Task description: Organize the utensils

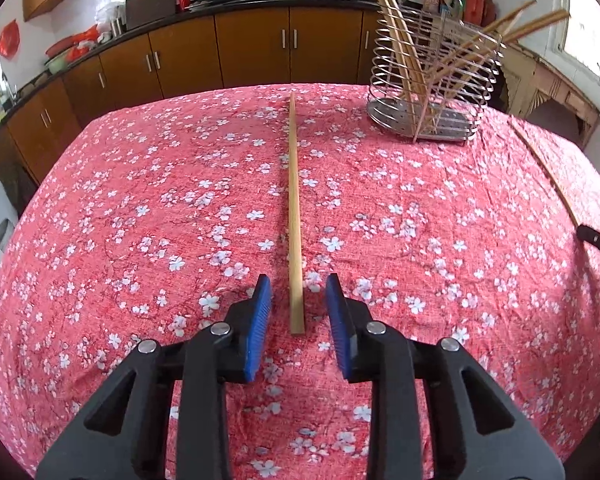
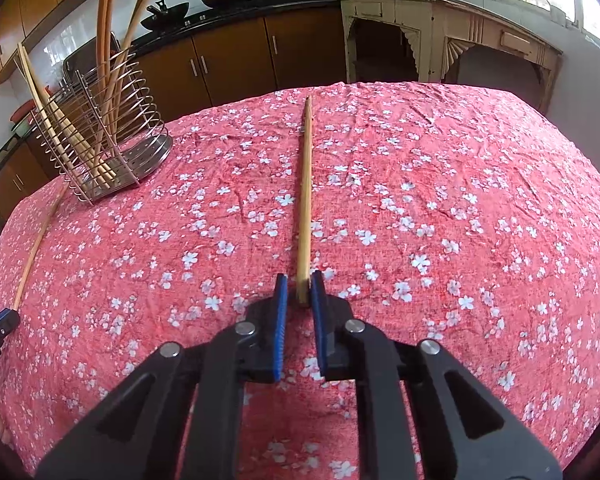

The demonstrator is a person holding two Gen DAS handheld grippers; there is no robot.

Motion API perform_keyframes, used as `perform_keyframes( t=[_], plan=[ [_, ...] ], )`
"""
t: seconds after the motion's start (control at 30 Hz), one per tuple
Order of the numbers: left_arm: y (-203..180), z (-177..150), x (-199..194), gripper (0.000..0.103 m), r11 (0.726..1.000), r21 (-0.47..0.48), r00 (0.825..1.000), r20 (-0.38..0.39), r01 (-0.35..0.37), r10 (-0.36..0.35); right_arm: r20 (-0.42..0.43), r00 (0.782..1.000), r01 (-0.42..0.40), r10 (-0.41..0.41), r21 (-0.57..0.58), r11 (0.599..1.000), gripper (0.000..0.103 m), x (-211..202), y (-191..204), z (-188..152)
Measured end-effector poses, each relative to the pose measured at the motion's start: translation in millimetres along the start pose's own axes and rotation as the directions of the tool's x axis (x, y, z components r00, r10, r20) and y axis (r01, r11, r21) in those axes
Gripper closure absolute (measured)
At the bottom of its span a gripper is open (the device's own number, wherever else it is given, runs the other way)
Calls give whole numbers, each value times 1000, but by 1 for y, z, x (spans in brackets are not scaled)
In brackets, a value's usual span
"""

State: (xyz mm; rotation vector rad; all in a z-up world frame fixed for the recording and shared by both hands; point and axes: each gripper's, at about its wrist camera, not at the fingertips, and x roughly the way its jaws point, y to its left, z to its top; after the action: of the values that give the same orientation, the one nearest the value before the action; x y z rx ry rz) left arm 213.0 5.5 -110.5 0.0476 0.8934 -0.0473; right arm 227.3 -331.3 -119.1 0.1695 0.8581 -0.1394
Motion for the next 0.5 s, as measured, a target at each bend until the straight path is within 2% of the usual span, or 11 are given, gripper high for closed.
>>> perform_keyframes(
  t=[0.1, 0.27, 0.4, 0.5],
  plan=[
    [-6, 0, 0, 95, 1000, 28, 1000, 1, 2, -2, 2, 1000, -6, 6, 7, 1000, 95, 1, -1, 1],
    [-2, -2, -4, 96, 999, 25, 999, 5, 35, -35, 34, 999, -1, 1, 11, 1000, 95, -9, -6, 2],
    [7, 0, -22, 96, 999, 19, 997, 66, 42, -43, 122, 992, 19, -18, -9, 1000, 95, -34, -7, 4],
    [11, 6, -42, 96, 999, 24, 989, 141, 32, -35, 226, 974, 43, -34, -37, 998, 95, -61, -5, 8]
  ],
)
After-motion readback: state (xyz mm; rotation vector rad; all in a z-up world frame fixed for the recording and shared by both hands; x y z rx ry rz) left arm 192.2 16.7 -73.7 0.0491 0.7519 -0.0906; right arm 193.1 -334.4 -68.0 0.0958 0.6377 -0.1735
